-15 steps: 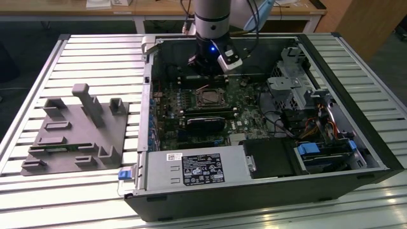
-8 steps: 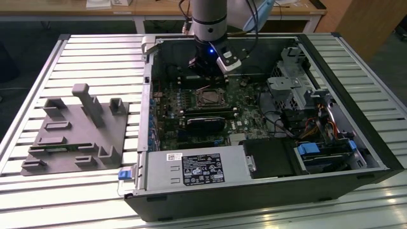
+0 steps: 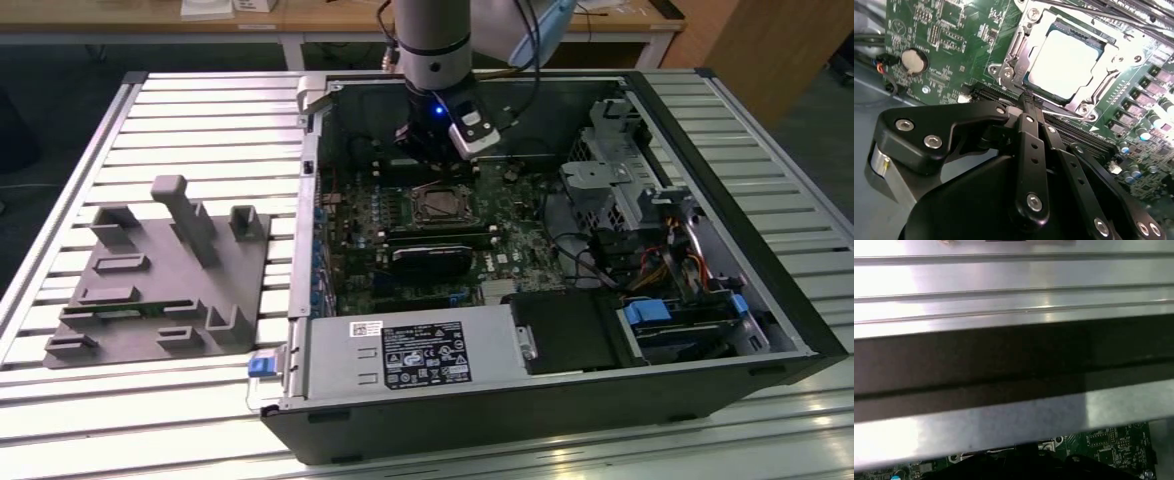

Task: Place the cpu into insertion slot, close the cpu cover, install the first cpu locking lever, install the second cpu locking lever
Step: 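Install the first cpu locking lever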

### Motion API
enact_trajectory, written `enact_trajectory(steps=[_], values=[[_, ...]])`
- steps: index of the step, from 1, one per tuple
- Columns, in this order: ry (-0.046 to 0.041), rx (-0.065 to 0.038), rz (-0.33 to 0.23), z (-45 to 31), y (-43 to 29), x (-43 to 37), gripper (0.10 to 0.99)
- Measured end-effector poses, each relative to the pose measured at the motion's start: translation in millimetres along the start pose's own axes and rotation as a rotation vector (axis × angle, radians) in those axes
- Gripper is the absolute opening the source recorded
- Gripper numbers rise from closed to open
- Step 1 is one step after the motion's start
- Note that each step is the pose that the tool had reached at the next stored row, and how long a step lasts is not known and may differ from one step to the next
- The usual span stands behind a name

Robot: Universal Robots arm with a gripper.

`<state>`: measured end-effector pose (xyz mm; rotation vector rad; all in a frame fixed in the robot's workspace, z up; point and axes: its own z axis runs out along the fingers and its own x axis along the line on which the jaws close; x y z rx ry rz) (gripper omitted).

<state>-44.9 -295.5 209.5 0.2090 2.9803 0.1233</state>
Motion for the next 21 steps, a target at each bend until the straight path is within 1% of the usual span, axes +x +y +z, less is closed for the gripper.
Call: enact_trajectory(steps=[4, 8, 13, 18, 21], values=[[-0.0040, 0.006, 0.040, 1.3, 0.7, 0.8, 0.106], [-0.0055, 0.008, 0.056, 2.2, 4.0, 1.7, 0.106], [-0.0064, 0.009, 0.065, 3.1, 9.1, 2.5, 0.106], [-0.0066, 0.010, 0.067, 4.1, 12.2, 3.1, 0.106], [-0.0066, 0.010, 0.067, 4.6, 12.7, 3.3, 0.106]])
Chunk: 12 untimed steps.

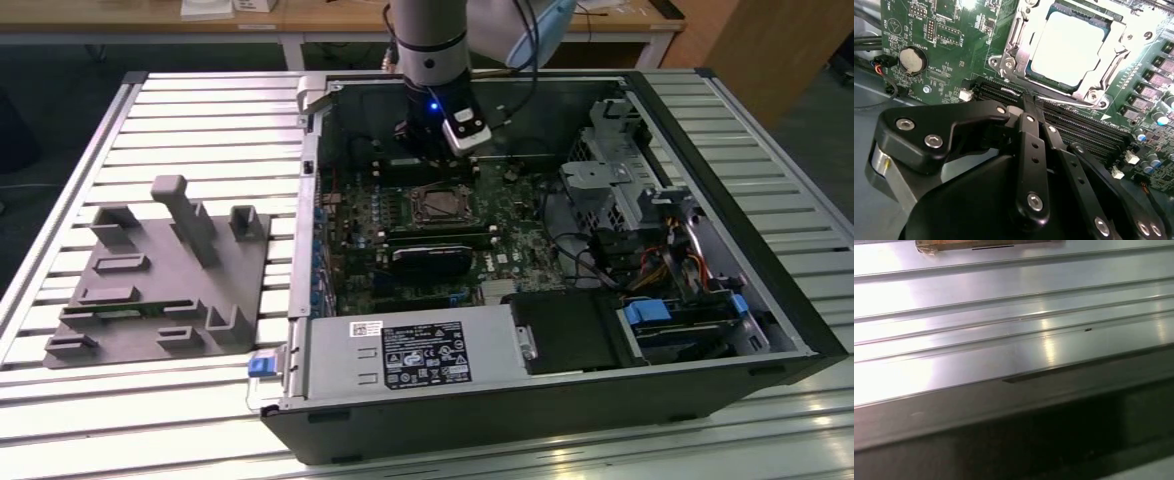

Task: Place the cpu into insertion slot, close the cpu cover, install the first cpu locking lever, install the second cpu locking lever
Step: 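Install the first cpu locking lever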

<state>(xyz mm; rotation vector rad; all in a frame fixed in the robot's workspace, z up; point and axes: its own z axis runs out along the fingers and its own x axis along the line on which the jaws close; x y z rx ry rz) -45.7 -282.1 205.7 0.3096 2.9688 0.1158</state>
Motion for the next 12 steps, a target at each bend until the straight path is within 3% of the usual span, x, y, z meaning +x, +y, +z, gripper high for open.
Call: enact_trajectory(steps=[12], values=[[-0.0078, -0.001, 0.002, 5.9, -0.7, 1.4, 0.106]])
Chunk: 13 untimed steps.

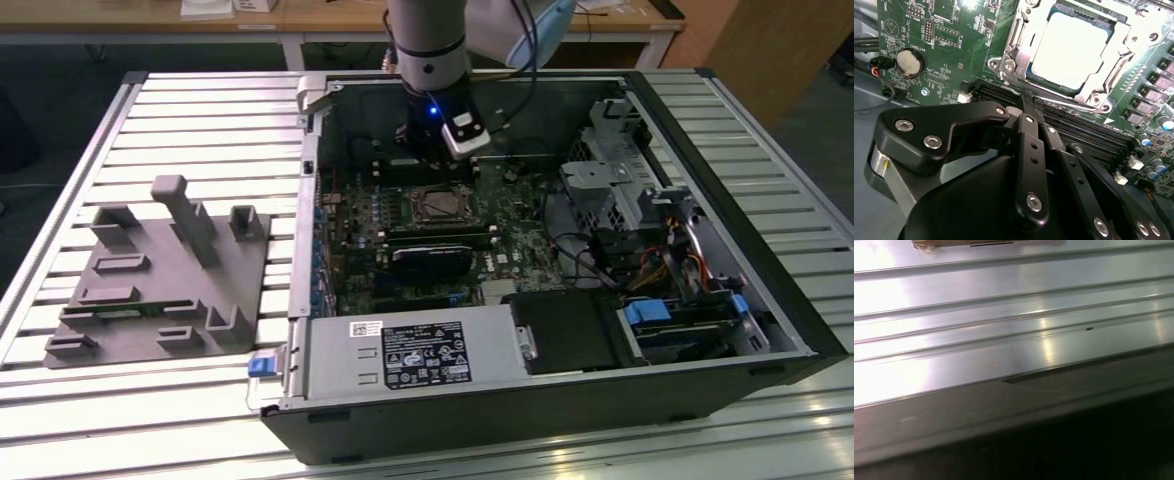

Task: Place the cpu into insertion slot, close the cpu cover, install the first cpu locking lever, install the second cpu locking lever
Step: 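Install the first cpu locking lever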

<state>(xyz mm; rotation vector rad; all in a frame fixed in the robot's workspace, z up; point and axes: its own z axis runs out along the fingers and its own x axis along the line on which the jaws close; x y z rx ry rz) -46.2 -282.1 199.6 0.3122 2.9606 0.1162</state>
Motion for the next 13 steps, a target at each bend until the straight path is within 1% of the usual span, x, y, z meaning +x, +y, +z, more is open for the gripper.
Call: enact_trajectory(steps=[11, 13], values=[[-0.0096, -0.001, 0.002, 3.6, -1.6, 0.8, 0.106], [-0.0107, -0.003, 0.002, 4.3, -2.0, 0.7, 0.106]])
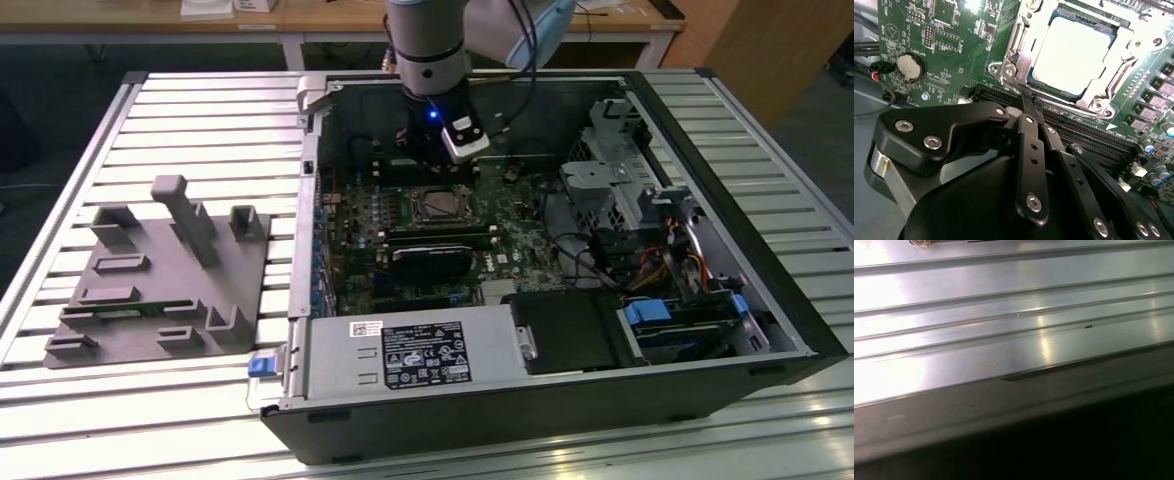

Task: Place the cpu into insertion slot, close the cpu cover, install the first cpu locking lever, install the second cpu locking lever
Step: 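Install the first cpu locking lever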

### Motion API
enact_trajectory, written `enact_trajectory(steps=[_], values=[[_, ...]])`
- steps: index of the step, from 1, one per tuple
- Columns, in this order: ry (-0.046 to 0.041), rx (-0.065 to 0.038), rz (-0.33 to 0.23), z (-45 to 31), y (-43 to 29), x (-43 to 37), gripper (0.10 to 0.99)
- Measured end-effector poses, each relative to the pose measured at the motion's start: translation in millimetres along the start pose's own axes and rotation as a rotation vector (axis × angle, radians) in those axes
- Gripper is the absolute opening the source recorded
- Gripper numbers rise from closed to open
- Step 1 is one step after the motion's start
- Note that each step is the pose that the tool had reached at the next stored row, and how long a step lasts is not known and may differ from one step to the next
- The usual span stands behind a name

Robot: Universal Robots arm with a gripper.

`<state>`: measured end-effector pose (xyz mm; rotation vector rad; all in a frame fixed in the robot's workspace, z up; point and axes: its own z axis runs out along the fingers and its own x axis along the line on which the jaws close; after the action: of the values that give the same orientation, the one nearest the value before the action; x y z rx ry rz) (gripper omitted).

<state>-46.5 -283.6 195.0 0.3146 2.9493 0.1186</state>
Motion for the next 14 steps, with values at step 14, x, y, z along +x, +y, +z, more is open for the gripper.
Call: enact_trajectory(steps=[14], values=[[0.0004, -0.003, 0.001, 0.7, -2.7, -0.1, 0.106]])
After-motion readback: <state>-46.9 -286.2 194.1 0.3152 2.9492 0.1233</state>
